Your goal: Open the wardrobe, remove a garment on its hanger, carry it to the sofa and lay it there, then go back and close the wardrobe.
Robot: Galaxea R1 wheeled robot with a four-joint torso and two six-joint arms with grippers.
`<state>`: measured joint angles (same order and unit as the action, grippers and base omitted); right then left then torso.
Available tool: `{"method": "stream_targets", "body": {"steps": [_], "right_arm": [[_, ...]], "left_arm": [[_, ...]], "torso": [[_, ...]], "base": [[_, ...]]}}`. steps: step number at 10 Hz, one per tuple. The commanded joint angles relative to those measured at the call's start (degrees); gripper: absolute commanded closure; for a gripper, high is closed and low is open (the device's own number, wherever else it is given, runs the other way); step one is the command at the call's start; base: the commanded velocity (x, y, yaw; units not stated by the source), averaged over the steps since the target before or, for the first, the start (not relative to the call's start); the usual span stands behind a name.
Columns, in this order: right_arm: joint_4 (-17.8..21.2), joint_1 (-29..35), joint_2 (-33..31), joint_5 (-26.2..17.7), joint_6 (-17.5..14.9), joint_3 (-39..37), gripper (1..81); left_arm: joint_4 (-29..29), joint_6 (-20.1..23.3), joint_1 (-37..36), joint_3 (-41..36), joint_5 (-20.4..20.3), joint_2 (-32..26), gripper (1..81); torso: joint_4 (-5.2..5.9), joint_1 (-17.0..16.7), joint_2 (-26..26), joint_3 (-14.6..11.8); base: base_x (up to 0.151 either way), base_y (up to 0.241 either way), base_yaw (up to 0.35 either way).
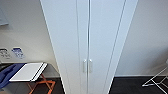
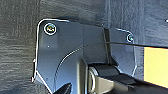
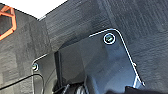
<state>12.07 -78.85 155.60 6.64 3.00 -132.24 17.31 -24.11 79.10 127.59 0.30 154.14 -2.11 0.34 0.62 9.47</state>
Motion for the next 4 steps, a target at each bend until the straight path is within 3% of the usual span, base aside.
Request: {"method": "stream_targets", "body": {"steps": [1,4], "right_arm": [[-9.6,-6.4,10.6,1.1,-0.3,-17.0,1.0],[-12.0,-9.0,12.7,1.1,-0.3,-19.1,1.0]], "left_arm": [[4.3,0.2,3.6,12.0,-2.2,8.9,1.0],[4.4,0.2,4.0,20.5,-1.8,14.7,1.0]], "torso": [[0.0,0.0,0.0,0.0],[0.0,-0.1,0.0,-0.1]], "base": [[0.0,0.0,0.0],[0.0,0.0,0.0]]}}
